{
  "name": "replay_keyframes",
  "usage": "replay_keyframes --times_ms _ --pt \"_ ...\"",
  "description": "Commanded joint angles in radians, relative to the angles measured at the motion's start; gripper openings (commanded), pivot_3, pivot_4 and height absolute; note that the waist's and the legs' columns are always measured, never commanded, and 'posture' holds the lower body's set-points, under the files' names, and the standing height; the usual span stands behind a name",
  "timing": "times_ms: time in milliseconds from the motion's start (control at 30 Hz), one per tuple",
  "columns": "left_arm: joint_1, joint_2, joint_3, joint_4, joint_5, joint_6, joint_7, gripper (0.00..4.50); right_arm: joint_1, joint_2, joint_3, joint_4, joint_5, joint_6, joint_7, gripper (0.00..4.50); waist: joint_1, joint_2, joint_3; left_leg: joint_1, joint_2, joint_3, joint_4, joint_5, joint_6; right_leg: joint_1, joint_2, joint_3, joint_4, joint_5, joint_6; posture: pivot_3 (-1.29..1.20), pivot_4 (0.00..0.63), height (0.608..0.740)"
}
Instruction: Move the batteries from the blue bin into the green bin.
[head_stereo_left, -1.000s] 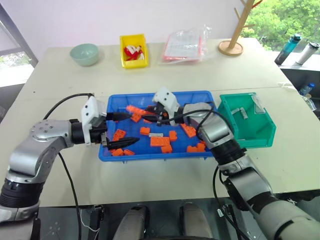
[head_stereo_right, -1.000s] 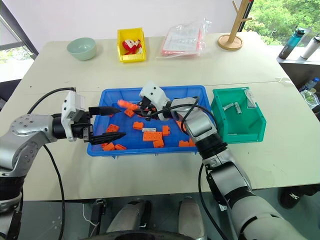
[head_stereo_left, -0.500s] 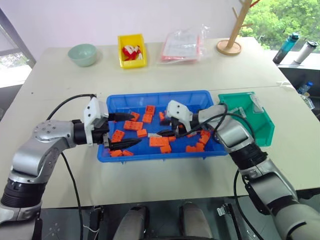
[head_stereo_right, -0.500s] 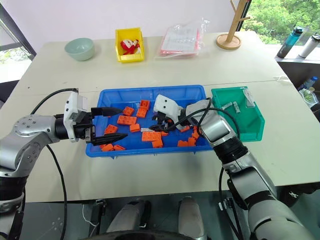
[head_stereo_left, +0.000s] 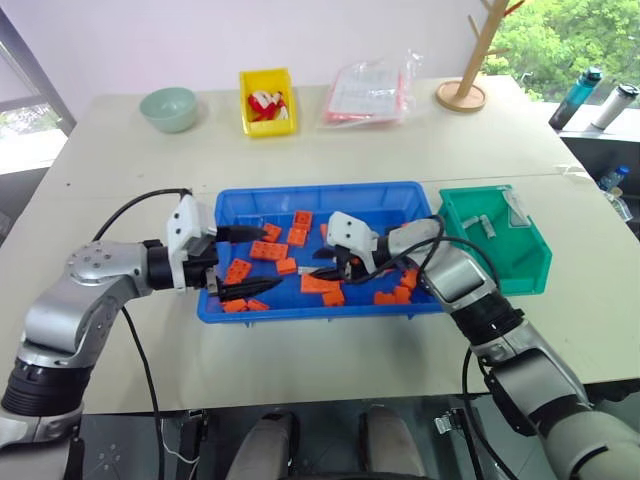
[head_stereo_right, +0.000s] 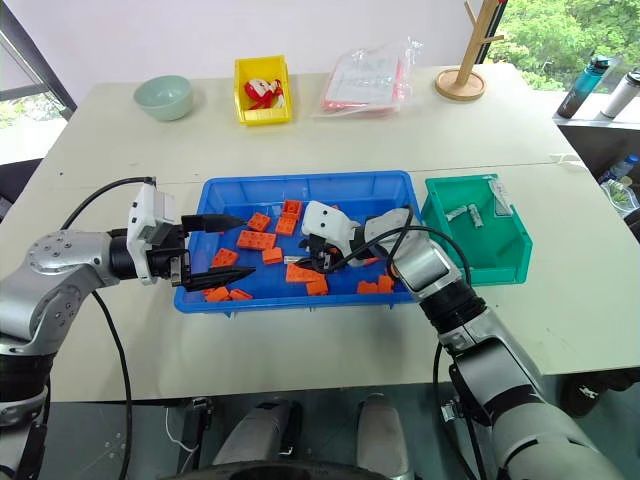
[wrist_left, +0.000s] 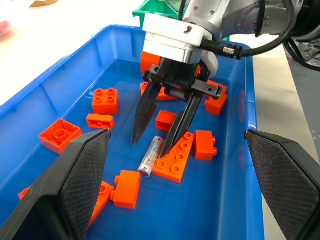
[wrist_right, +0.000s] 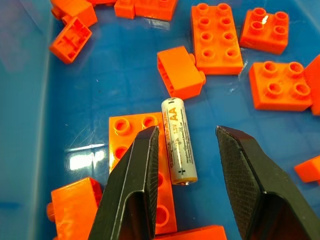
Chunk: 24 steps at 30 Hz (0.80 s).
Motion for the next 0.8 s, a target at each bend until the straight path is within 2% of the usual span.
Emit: replay_keyframes --times_ms 33,600,733,800 --pt "-0.02 0.005 0.025 -0.02 -0.003 -0.011 0.009 4.5 -0.034 0.013 0.006 0.038 -0.028 -0.033 -0.005 1.83 0.0 0.0 0.0 0.0 0.0 0.0 0.0 0.0 0.0 0.0 0.0 0.0 0.0 0.0 0.0 0.0 0.15 0.719" --pt "-0.036 -0.009 0.014 -0.02 0.004 -0.02 0.027 4.5 -0.042 0.014 0.035 0.158 -0.098 -0.102 0.03 1.83 0.0 -0.001 -0.001 0.002 0.0 0.0 0.0 0.0 0.0 0.002 0.0 0.0 0.0 0.0 0.0 0.0 0.15 0.719" --pt "-0.044 -0.013 0.009 -0.018 0.009 -0.023 0.031 4.5 -0.091 0.067 -0.046 0.152 0.004 0.103 0.044 1.83 0.0 -0.001 -0.001 0.002 0.0 0.0 0.0 0.0 0.0 0.002 0.0 0.0 0.0 0.0 0.0 0.0 0.15 0.719" --pt "-0.047 -0.01 0.013 -0.014 0.007 -0.023 0.03 4.5 -0.128 0.059 -0.075 0.118 0.039 0.165 0.073 1.83 0.0 -0.001 -0.001 0.002 0.0 0.0 0.0 0.0 0.0 0.002 0.0 0.0 0.0 0.0 0.0 0.0 0.15 0.719"
